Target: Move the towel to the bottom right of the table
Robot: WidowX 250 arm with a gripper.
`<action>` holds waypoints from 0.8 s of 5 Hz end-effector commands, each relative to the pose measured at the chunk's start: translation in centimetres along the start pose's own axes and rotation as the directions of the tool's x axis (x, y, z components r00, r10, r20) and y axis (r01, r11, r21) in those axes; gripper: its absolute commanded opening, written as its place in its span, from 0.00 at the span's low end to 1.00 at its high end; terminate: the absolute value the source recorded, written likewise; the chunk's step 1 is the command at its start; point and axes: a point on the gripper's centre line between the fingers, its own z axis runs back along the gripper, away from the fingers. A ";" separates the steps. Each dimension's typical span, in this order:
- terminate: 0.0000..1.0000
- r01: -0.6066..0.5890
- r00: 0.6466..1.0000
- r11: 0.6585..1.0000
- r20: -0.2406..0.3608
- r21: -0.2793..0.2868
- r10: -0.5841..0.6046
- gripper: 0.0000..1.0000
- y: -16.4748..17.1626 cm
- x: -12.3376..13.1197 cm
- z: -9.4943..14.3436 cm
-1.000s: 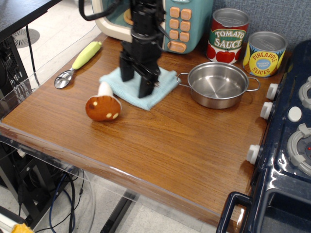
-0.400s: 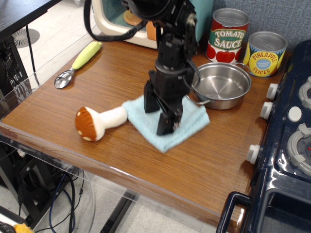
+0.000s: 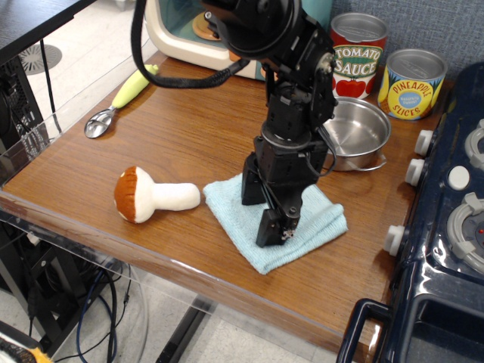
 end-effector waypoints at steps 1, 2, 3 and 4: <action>0.00 0.120 0.990 0.992 0.073 0.025 -0.121 1.00 -2.7 -0.5 2.3; 0.00 0.122 0.987 0.992 0.103 0.043 -0.126 1.00 -2.7 -0.1 3.3; 0.00 0.113 0.989 0.984 0.084 0.139 -0.125 1.00 -1.8 0.1 5.0; 0.00 0.068 0.991 0.977 0.101 0.202 -0.090 1.00 -0.9 0.0 6.7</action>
